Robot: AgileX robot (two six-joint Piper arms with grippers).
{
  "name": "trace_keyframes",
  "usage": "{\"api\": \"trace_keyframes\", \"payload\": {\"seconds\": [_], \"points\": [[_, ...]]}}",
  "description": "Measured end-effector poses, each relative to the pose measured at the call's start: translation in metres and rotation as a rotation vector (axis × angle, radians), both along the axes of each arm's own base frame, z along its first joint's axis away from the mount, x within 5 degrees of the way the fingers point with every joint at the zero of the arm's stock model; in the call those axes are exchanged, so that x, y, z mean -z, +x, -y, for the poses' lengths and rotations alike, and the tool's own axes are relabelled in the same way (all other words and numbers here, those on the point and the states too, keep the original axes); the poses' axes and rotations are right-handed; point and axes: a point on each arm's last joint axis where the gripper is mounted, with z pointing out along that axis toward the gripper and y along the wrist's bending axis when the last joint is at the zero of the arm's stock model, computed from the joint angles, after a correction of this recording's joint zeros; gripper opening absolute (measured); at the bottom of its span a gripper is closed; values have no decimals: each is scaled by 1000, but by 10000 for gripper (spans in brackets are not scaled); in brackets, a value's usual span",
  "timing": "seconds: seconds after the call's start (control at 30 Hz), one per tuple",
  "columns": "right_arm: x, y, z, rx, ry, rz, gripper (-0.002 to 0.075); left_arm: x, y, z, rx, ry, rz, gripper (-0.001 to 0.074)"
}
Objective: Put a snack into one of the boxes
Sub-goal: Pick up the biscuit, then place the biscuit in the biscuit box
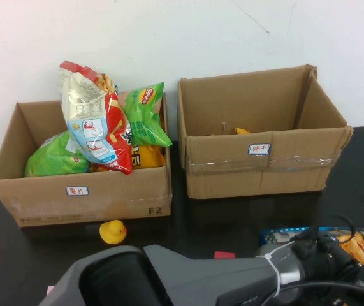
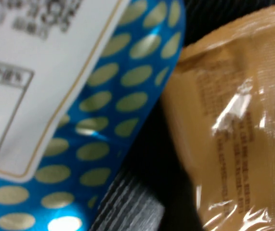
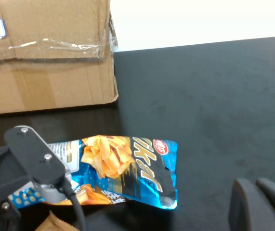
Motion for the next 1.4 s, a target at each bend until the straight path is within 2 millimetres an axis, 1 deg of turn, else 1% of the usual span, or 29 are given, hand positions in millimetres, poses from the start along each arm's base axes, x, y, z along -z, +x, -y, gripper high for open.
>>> {"api": "trace_keyframes", "payload": {"seconds": [0.03,0.17,0.23,0.27,0.33,0.37,0.5,0.6,0.67,0.77,0.87,0.9,1.03,1.1,1.23,1.33,1.4], "points": [[0,0,0,0,0,0,-1,0,0,-1,1,6,-3,429],[0,0,0,0,0,0,-1,-3,2,-4,12,29,-13,437],[0,0,0,0,0,0,-1,-11,5,-9,15,47,-21,437],[0,0,0,0,0,0,-1,-18,6,-12,21,55,-25,437],[0,0,0,-1,0,0,-1,-37,9,-18,39,61,-26,437],[0,0,0,-1,0,0,-1,-49,10,-22,52,57,-22,437],[0,0,0,-2,0,0,-1,-105,11,-36,108,-5,38,437],[0,0,0,-2,0,0,-1,-143,22,-48,130,-86,119,437],[0,0,0,-2,0,0,-1,-167,35,-57,105,-167,192,437],[0,0,0,-2,0,0,-1,-198,64,-74,32,-299,330,437],[0,0,0,-2,0,0,-1,-214,98,-90,-48,-413,476,437],[0,0,0,-2,0,0,-1,-217,112,-96,-78,-447,531,437],[0,0,0,-2,0,0,-1,-224,153,-112,-158,-588,734,437],[0,0,0,-2,0,0,-1,-222,172,-120,-196,-644,821,437],[0,0,0,-2,0,0,-1,-202,200,-132,-246,-679,899,437],[0,0,0,-2,0,0,-1,-175,216,-137,-271,-654,892,443],[0,0,0,-2,0,0,-1,-157,222,-139,-282,-626,866,494]]}}
